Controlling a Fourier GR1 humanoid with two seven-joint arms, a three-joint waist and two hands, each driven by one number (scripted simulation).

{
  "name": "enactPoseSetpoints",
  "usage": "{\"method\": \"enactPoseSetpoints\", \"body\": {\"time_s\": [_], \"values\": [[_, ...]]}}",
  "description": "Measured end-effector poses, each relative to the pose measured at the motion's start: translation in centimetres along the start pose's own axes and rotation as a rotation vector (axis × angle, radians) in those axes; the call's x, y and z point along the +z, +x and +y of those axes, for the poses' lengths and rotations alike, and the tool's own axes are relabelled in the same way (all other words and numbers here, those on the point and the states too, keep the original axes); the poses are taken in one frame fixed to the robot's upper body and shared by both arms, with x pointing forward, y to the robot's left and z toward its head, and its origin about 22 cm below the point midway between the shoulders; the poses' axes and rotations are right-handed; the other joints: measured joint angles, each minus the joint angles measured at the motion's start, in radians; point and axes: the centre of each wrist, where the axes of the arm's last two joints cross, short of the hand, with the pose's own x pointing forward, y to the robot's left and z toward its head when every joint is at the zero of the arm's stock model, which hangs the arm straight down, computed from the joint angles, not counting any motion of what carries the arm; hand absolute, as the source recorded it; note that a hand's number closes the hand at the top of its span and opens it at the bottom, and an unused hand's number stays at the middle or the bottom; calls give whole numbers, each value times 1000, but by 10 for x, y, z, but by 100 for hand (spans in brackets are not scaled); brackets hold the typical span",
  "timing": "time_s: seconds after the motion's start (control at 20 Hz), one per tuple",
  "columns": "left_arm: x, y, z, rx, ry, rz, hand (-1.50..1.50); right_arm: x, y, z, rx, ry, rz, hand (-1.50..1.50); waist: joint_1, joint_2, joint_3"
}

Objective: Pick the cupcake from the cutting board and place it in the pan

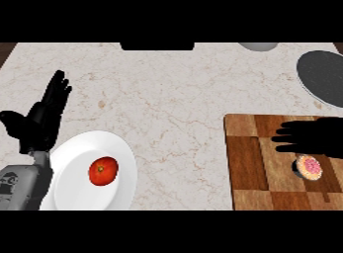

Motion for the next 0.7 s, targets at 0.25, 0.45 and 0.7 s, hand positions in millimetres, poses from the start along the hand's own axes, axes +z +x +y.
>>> {"method": "enactPoseSetpoints", "body": {"time_s": [0.25, 0.45, 0.7], "values": [[0, 5, 4, -3, -4, 4, 0, -11, 3, 10, 23, 31, 7, -150, 1, 0, 0], [1, 3, -2, -4, 0, -3, 0, -22, -1, 17, 27, 60, 17, -150, 2, 0, 0], [5, 6, -3, -6, -1, 2, 0, -28, 4, 24, 39, 95, 13, 150, 0, -1, 0]]}}
